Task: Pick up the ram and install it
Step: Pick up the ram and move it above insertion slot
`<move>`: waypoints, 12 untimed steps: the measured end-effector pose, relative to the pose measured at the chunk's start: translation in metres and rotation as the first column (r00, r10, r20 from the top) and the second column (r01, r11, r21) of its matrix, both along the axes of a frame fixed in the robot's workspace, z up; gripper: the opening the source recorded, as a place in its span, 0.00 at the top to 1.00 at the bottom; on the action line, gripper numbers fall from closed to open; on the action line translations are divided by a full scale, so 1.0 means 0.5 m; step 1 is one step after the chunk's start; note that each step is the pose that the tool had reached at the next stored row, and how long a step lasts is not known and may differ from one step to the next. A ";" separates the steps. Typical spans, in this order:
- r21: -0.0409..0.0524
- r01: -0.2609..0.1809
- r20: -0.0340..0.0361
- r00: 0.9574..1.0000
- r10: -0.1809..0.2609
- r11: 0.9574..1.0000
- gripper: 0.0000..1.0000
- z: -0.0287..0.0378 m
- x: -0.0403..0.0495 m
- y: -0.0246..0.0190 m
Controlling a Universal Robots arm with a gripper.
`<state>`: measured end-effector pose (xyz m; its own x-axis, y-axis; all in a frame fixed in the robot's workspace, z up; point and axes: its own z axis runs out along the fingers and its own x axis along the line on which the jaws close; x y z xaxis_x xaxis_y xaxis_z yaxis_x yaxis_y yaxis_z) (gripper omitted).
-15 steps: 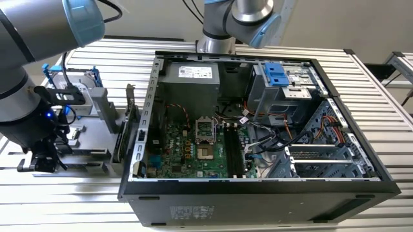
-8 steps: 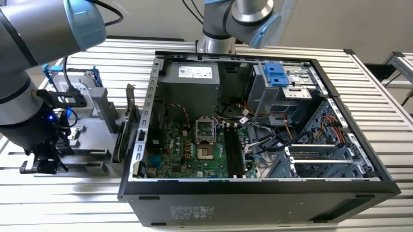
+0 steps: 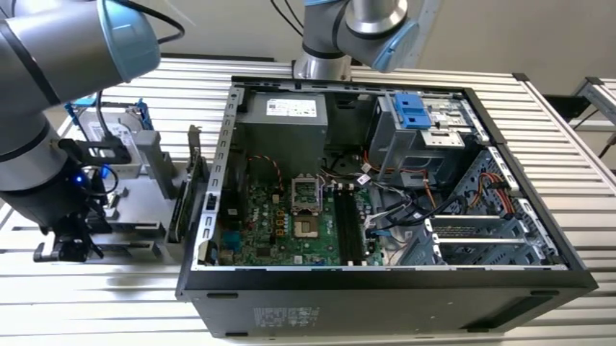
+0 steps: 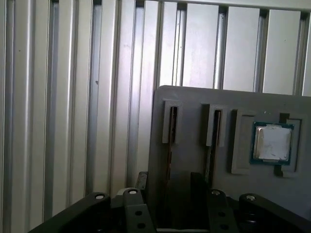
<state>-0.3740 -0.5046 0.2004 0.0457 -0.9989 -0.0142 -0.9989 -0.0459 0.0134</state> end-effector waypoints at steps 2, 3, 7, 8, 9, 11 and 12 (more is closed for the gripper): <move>0.000 0.000 0.000 1.000 0.000 1.000 0.00 -0.003 0.000 0.0000; 0.000 0.000 0.000 1.000 0.000 1.000 0.00 -0.005 0.000 0.0000; 0.000 -0.001 0.000 1.000 0.001 1.000 0.00 -0.010 0.000 0.0000; 0.000 -0.001 0.000 1.000 0.001 1.000 0.00 -0.012 0.000 0.0000; 0.000 -0.001 0.000 1.000 0.001 1.000 0.00 -0.013 0.000 0.0000; 0.000 -0.001 0.000 1.000 0.001 1.000 0.00 -0.016 0.000 0.0000; 0.000 -0.001 0.000 1.000 0.001 1.000 0.00 -0.017 0.000 0.0000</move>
